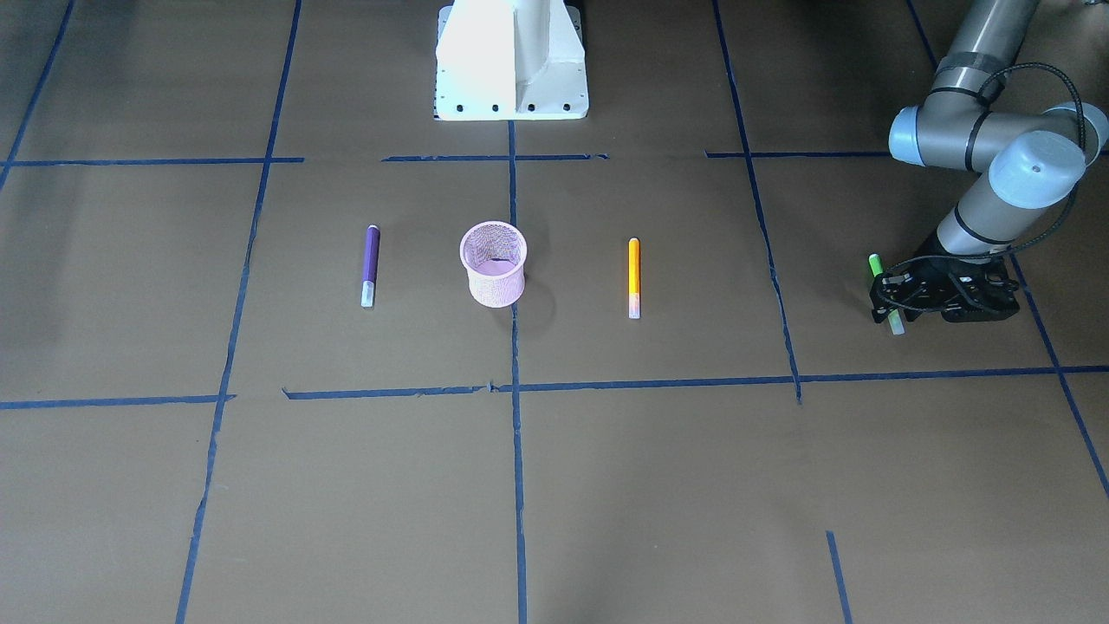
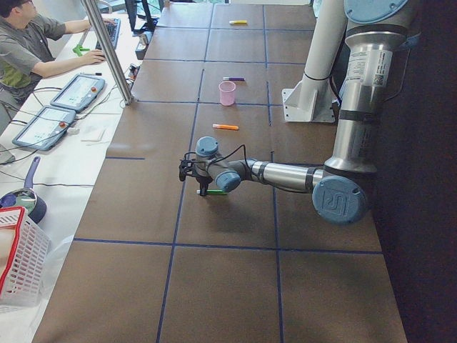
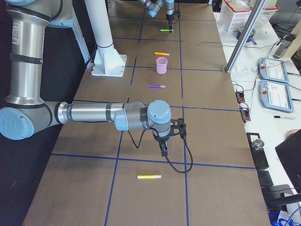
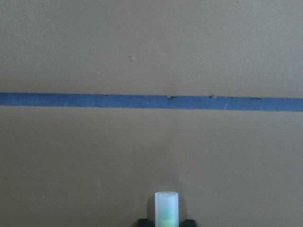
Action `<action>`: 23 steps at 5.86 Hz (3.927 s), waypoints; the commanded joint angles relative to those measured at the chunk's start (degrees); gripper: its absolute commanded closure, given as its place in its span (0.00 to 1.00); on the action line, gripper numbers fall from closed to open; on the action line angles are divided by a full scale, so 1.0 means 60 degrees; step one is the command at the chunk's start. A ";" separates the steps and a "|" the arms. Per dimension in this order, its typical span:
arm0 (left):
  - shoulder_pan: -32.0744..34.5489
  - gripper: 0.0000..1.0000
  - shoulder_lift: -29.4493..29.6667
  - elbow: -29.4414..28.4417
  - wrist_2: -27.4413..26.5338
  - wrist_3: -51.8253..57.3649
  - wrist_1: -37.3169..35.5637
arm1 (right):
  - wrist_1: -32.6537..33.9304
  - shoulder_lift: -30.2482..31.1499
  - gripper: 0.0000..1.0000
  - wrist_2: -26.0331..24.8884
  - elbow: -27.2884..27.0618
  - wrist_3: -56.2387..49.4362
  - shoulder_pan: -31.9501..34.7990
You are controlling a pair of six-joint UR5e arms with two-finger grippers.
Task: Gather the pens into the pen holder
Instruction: 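Lift the green highlighter and carry it over the pink cup, then lower the green highlighter into the cup and open the left gripper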
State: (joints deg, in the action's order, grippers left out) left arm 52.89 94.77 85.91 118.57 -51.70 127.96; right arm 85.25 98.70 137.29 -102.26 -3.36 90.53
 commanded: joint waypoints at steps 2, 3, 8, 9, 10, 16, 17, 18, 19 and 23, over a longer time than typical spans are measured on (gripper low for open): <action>0.0033 1.00 -0.0048 0.0764 -0.0395 0.0003 -0.0013 | 0.0000 0.0000 0.00 0.0000 -0.0007 0.0004 0.0000; 0.0033 1.00 0.0039 0.1871 -0.0426 0.0018 -0.0013 | 0.0000 0.0000 0.00 0.0000 -0.0007 0.0004 0.0000; -0.1277 0.99 0.2772 0.3493 -0.1775 -0.1162 0.0075 | 0.0000 0.0000 0.00 0.0000 0.0022 0.0018 0.0000; -0.2706 1.00 0.3214 0.3668 -0.3543 -0.1647 0.0060 | -0.0015 0.0000 0.00 0.0014 0.0022 0.0018 0.0000; -0.3736 1.00 0.3697 0.3626 -0.5344 -0.2232 0.0002 | -0.0015 0.0000 0.00 0.0000 0.0022 0.0018 0.0000; -0.5650 1.00 0.5606 0.0977 -0.9860 -0.2941 0.0045 | -0.0029 0.0000 0.00 0.0014 0.0183 0.0004 0.0000; -0.5737 0.94 0.5737 0.0670 -0.9874 -0.2927 0.0031 | -0.0029 0.0000 0.00 0.0000 0.0183 0.0004 0.0000; -0.5854 0.92 0.5796 0.0478 -0.9874 -0.2926 0.0045 | -0.0029 0.0000 0.00 0.0014 0.0212 -0.0011 0.0000; -0.5884 0.72 0.5855 0.0505 -0.9860 -0.2941 0.0074 | -0.0029 0.0000 0.00 0.0015 0.0212 -0.0011 0.0000; -0.5856 0.00 0.5666 0.1980 -0.8231 -0.2839 -0.0986 | -0.0044 0.0000 0.00 0.0015 0.0286 -0.0011 0.0000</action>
State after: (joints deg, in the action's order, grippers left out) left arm 17.47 129.25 94.80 63.79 -68.92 125.81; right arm 85.04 98.70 137.37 -100.57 -3.43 90.53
